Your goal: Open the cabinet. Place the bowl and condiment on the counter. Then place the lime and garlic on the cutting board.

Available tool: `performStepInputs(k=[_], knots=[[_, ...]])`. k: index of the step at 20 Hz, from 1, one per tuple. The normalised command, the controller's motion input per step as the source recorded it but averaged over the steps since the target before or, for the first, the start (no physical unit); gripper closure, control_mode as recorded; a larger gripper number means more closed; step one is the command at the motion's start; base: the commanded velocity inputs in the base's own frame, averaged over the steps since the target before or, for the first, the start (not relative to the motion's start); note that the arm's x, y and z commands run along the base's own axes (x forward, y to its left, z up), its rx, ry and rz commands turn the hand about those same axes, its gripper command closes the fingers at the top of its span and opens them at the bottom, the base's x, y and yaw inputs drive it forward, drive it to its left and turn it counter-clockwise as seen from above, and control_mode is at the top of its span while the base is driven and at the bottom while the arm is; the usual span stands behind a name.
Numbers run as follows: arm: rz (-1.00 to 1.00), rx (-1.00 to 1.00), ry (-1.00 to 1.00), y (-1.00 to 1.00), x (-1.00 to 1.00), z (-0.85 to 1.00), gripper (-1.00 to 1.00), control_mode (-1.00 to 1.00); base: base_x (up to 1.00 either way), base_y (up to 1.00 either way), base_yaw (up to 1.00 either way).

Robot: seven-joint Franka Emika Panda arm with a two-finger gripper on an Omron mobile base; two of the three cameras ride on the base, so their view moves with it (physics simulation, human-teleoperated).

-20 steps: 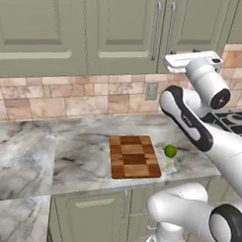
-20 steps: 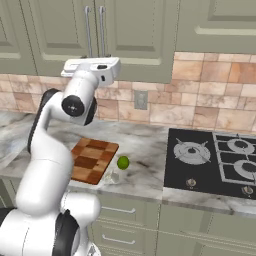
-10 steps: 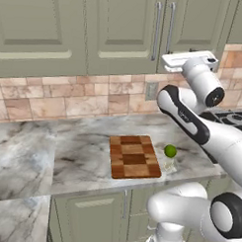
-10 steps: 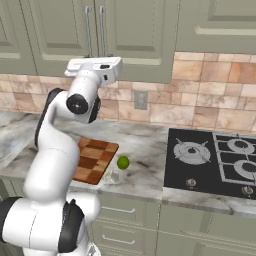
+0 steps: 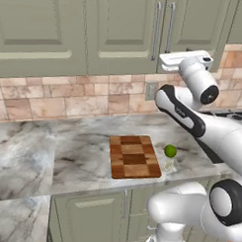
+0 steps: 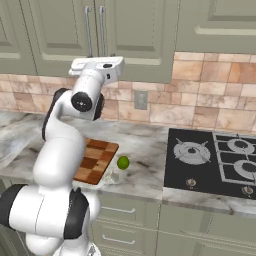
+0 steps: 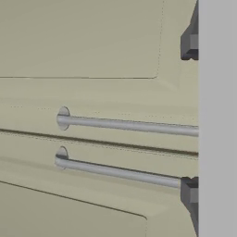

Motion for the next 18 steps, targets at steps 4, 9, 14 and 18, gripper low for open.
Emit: performStepInputs(k=[4, 9, 14, 18], knots=[[0.00, 0.00, 0.00, -0.01, 0.24, 0.00, -1.00, -1.00, 0.00, 0.00, 0.00], [0.00, 0.00, 0.00, 0.00, 0.24, 0.00, -1.00, -1.00, 0.00, 0.00, 0.00], [0.00, 0.00, 0.00, 0.00, 0.26, -0.01, -1.00, -1.00, 0.00, 0.00, 0.00], [0.00, 0.00, 0.00, 0.00, 0.28, 0.00, -1.00, -1.00, 0.00, 0.00, 0.00]])
